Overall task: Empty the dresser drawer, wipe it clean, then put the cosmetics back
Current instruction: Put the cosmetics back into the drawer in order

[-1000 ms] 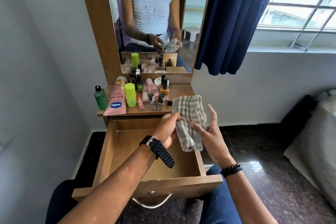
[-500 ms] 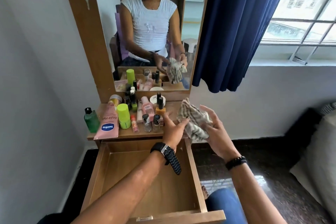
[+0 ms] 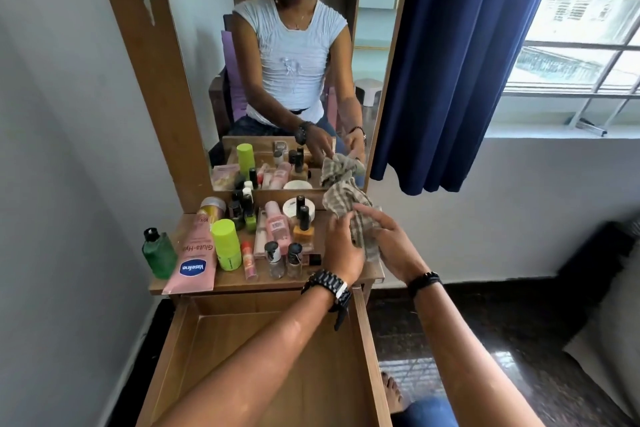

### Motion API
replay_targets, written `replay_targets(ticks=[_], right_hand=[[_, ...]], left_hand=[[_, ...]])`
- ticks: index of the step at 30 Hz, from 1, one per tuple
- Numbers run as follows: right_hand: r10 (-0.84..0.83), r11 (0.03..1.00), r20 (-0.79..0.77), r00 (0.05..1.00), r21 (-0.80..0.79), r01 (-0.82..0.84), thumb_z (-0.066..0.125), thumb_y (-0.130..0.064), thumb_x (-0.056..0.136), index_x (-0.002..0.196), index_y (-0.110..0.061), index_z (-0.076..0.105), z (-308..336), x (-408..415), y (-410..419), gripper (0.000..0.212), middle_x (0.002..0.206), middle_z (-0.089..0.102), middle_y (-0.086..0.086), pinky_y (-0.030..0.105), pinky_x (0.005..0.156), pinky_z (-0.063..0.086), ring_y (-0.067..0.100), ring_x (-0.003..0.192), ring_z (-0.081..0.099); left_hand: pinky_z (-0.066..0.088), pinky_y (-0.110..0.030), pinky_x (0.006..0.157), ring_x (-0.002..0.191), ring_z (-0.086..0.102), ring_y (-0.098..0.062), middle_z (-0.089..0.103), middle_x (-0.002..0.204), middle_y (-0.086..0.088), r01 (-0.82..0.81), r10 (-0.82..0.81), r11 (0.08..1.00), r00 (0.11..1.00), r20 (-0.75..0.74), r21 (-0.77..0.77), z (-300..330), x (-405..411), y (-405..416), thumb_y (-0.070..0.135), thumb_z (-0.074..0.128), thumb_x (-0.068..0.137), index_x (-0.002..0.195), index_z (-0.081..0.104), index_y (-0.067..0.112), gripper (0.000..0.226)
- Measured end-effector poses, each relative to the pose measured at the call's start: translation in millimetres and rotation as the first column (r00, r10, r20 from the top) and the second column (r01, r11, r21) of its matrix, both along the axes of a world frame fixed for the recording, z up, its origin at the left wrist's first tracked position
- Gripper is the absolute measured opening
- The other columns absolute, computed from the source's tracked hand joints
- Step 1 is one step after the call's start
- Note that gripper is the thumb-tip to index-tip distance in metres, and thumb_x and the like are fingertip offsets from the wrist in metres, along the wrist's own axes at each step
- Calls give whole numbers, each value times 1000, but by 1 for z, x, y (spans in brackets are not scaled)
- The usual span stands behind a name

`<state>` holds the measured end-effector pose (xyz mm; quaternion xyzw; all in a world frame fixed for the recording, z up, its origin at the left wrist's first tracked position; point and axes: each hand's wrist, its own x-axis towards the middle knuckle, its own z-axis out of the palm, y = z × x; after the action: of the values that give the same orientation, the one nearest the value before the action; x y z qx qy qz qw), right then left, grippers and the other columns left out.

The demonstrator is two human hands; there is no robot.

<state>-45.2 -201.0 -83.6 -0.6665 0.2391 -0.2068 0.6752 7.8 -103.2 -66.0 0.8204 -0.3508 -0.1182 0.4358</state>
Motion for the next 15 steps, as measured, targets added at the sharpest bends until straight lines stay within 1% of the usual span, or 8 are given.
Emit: replay_targets(ticks=[1,3,4,5,7,9,13,15], right_hand=[[-11,994,-97,995,-110,0,32,14,88,127,-17,56,-3,5,-3,55,129,58,4,28,92,50,16,112,59],[-58,929,-287,956,-366,-54,42,8,87,131,-18,53,-9,16,-10,53,135,54,5,28,97,46,18,119,54],[-86,883,-356,931,-460,-94,46,4,86,132,-19,53,-10,20,-13,52,135,54,6,26,97,44,19,121,53],[-107,849,-415,903,-511,-134,49,0,85,133,-20,53,-9,22,-15,52,136,54,6,24,96,42,20,123,52],[-139,799,-510,849,-564,-208,50,-8,85,137,-21,49,-6,23,-17,54,138,52,9,28,100,39,24,127,47],[-156,785,-555,817,-572,-239,52,-13,86,141,-19,43,-4,18,-19,55,139,50,11,33,104,38,28,128,45],[-150,781,-496,855,-590,-205,62,-25,88,142,-20,37,-12,9,-17,60,136,52,11,36,103,40,27,123,49],[-134,761,-482,866,-610,-222,61,-28,89,146,-20,31,-14,9,-15,64,137,48,13,36,107,35,28,126,45]], left_hand=[[27,-23,107,134,30,-21,27,146,-8,-4,2,999,999,51,38,-2,1,-2,-7,46,85,138,35,12,58],[30,-33,109,134,30,-29,22,148,-15,11,-34,989,987,155,145,-9,3,-4,-4,49,87,137,34,6,53],[34,-37,109,133,30,-33,18,148,-18,27,-73,976,975,208,216,-13,3,-4,-3,49,88,136,34,4,51],[36,-40,108,132,30,-35,15,149,-20,33,-112,959,957,268,281,-16,3,-2,-1,48,89,134,35,2,48],[35,-38,108,131,29,-33,13,149,-18,17,-154,947,901,405,321,-21,2,0,2,48,91,132,39,2,42],[38,-35,105,126,33,-29,18,146,-15,11,-169,948,864,474,318,-26,3,2,1,46,91,133,38,3,43],[46,-38,94,113,46,-29,39,131,-15,16,-196,932,864,464,363,-30,4,4,3,37,94,129,42,3,35],[47,-39,93,112,47,-31,40,130,-16,-1,-189,918,877,442,396,-29,4,4,5,35,95,127,44,1,33]])
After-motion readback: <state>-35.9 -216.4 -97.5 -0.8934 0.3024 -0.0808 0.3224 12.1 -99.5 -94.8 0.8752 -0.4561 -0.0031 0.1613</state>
